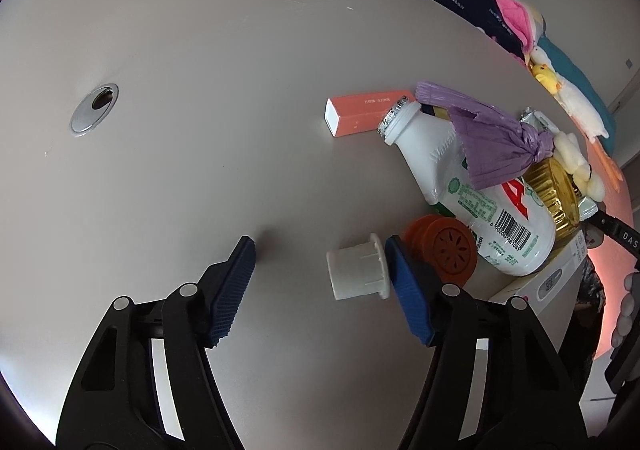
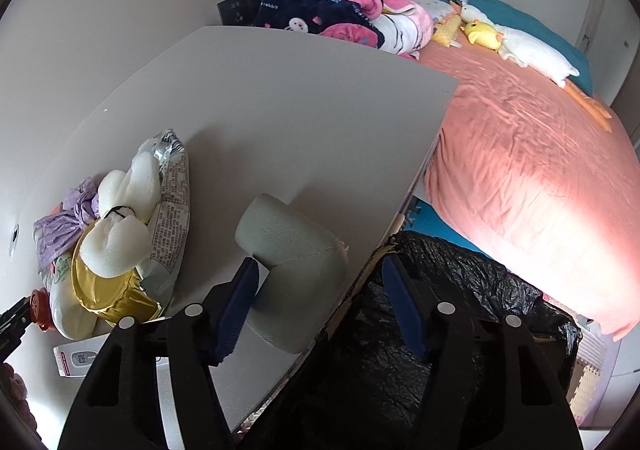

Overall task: Collect trash
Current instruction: 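Reach the left gripper to the white plastic cup and close on it, then carry the white cup with the left gripper over the black trash bag and release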

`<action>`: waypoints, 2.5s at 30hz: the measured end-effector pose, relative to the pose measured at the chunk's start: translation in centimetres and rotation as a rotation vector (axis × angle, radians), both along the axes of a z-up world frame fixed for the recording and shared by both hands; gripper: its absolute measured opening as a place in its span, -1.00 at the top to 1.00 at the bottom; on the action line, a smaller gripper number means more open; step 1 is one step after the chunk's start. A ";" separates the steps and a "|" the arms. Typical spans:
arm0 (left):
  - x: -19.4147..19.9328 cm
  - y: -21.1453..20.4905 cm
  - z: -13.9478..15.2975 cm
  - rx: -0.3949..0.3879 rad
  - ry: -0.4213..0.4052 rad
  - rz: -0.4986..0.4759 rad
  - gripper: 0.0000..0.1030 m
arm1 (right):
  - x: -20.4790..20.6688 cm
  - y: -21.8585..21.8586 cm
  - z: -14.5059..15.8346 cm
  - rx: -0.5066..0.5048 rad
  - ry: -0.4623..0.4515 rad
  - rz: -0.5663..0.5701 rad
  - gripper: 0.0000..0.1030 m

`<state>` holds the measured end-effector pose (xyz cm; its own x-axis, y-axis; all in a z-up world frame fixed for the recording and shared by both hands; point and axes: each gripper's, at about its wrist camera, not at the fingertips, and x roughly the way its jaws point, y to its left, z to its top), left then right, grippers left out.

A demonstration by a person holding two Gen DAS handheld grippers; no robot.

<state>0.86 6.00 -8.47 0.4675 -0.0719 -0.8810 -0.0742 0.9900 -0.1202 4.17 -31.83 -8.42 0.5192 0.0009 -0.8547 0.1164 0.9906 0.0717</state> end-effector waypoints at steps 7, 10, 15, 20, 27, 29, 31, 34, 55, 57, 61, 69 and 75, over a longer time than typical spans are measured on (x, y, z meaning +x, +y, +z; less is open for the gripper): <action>0.8 -0.8 -0.1 0.045 -0.024 -0.044 -0.21 | 0.3 1.2 -0.5 0.025 0.014 0.038 0.10; 1.1 -1.1 0.0 0.069 -0.029 -0.047 -0.01 | 0.3 1.2 -0.6 0.041 0.015 0.033 0.12; 0.8 -0.9 0.2 0.046 -0.045 -0.035 0.46 | 0.0 0.7 -0.1 0.066 0.005 0.020 0.14; 0.5 -1.3 0.6 0.033 -0.060 -0.040 0.46 | -0.5 0.4 0.8 0.073 -0.019 0.014 0.14; 0.6 -2.3 3.0 0.018 -0.108 -0.068 0.46 | -2.0 -0.6 2.5 0.086 -0.056 -0.005 0.14; 0.6 -3.1 3.6 0.015 -0.123 -0.088 0.46 | -2.6 -1.0 3.0 0.088 -0.067 -0.013 0.14; 0.5 -3.9 4.1 0.005 -0.135 -0.108 0.46 | -3.1 -1.5 3.4 0.090 -0.078 -0.022 0.14; 0.5 -5.3 4.7 -0.006 -0.145 -0.142 0.46 | -4.1 -2.4 4.0 0.094 -0.092 -0.040 0.14; -0.8 -18.9 6.9 -0.084 -0.179 -0.547 0.46 | -13.6 -10.4 5.8 0.080 -0.141 -0.243 0.14; -1.2 -20.4 6.8 -0.089 -0.177 -0.602 0.46 | -14.5 -11.1 5.8 0.077 -0.142 -0.264 0.14; -2.1 -23.3 6.8 -0.096 -0.171 -0.703 0.46 | -16.0 -12.4 5.9 0.073 -0.140 -0.298 0.14; -4.2 -27.6 6.3 -0.124 -0.128 -0.880 0.46 | -18.3 -14.3 5.9 0.074 -0.137 -0.344 0.13; -5.4 -29.6 5.1 -0.186 -0.008 -0.989 -0.88 | -19.3 -15.2 5.5 0.128 -0.121 -0.350 -0.21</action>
<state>-4.57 -23.61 -3.34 0.1291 -0.5675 -0.8132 0.7727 0.5715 -0.2762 -15.17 -46.99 -2.92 0.6043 -0.0911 -0.7915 0.4283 0.8748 0.2263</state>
